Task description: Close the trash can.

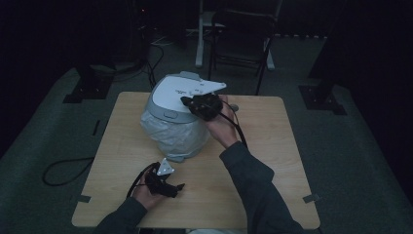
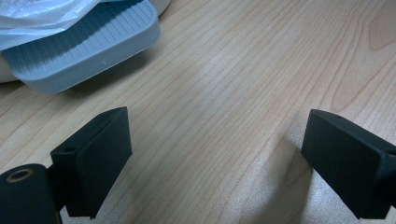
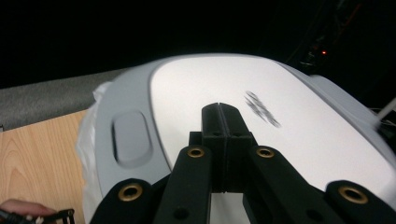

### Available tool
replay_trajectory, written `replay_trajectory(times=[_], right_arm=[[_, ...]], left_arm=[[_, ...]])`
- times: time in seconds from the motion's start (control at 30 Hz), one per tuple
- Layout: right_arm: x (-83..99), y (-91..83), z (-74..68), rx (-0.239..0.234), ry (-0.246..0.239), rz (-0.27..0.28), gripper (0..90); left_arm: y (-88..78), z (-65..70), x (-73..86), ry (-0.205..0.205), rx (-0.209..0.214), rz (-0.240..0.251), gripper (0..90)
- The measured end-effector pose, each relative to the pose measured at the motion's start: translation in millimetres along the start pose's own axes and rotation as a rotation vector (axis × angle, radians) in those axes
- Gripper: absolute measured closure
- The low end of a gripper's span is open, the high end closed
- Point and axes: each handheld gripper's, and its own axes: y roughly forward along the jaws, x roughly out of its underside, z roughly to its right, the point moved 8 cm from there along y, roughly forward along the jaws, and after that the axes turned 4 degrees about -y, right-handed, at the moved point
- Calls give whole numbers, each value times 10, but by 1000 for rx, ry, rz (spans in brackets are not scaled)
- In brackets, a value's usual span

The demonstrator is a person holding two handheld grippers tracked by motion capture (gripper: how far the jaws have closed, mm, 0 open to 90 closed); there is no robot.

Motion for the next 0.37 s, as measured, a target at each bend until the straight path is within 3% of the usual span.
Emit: replay_trajectory(times=[0.23,0.37], right_arm=[[393,-368,224,55,53,-16,861],[689,-601,352,107,60,-56,823]], left_arm=[[-2,-5,0,3,-4,0,93],[-1,-3,0,1,-3,1,93]])
